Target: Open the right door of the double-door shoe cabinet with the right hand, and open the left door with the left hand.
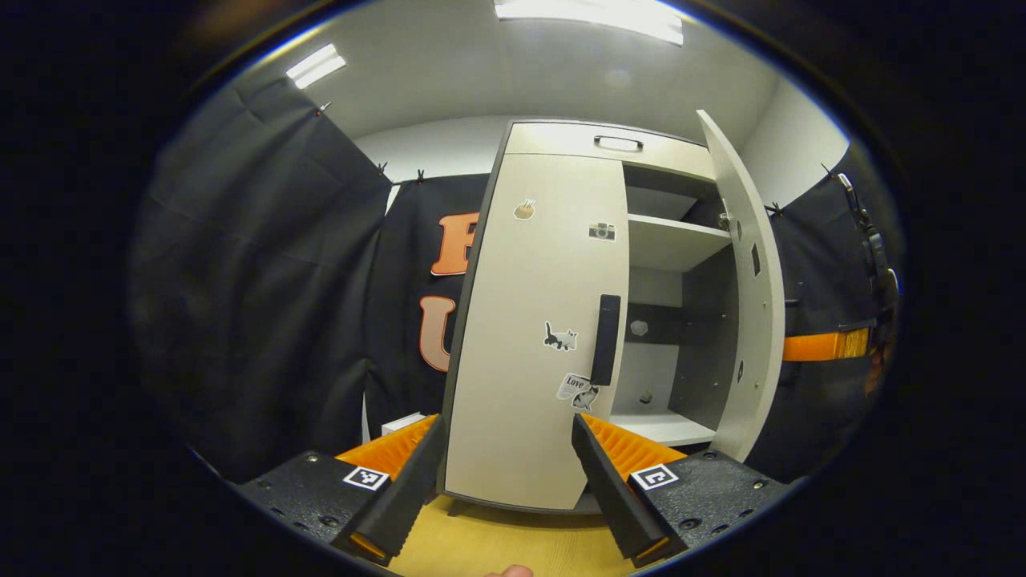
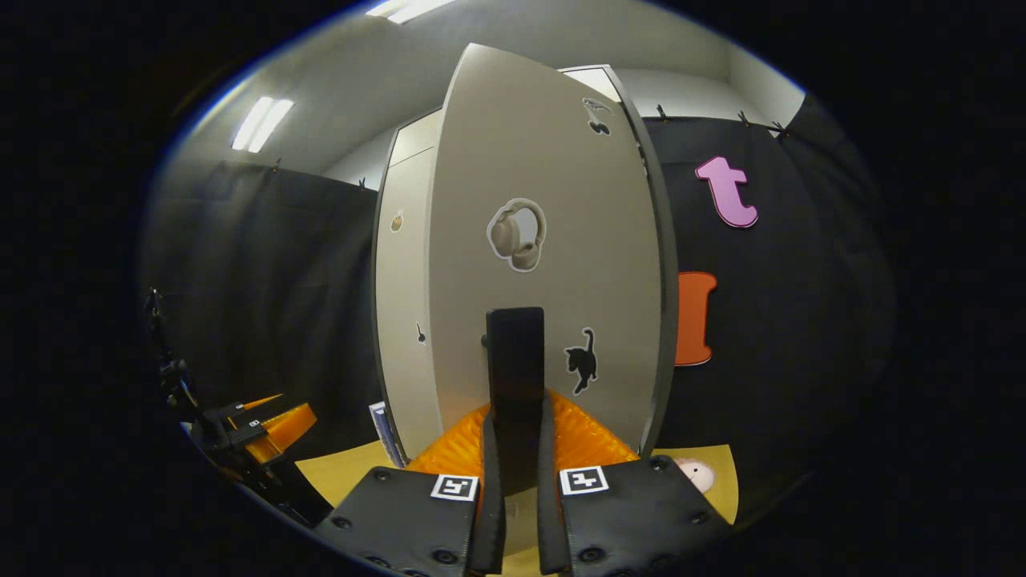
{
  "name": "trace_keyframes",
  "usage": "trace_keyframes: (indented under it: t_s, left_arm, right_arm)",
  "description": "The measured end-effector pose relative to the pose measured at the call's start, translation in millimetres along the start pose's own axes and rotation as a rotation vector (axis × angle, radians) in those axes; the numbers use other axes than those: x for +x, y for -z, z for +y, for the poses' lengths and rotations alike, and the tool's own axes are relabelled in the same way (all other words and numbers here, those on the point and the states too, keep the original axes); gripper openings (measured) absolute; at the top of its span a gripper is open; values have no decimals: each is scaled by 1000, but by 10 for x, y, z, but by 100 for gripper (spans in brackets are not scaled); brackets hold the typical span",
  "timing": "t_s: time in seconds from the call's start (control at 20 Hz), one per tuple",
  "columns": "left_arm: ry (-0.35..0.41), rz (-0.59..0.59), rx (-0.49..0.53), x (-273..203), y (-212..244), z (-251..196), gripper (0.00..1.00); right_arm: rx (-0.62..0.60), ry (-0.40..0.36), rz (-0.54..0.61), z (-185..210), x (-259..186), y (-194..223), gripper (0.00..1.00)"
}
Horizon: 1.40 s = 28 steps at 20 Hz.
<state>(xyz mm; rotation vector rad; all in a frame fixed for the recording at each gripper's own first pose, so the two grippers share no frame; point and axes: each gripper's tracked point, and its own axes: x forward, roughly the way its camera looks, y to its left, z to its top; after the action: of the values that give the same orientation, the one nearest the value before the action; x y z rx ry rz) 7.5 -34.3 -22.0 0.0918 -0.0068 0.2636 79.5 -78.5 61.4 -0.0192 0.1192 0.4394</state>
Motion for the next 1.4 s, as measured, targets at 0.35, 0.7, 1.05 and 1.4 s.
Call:
trace_keyframes:
  t_s: [0.35,0.7,1.05,1.4]
  left_arm:
    - [3,-2,-7,-109,11,-273,94]
    - [38,24,-21,-71,114,-350,95]
    - [87,45,-52,-48,165,-489,95]
    - [100,37,-41,22,93,-505,94]
  right_arm:
    - [1,-3,0,-243,-237,-16,24]
    - [-59,122,-8,-617,-441,-23,23]
    - [-81,221,-11,-848,-487,-67,22]
    - [-46,252,-24,-980,-533,-69,16]
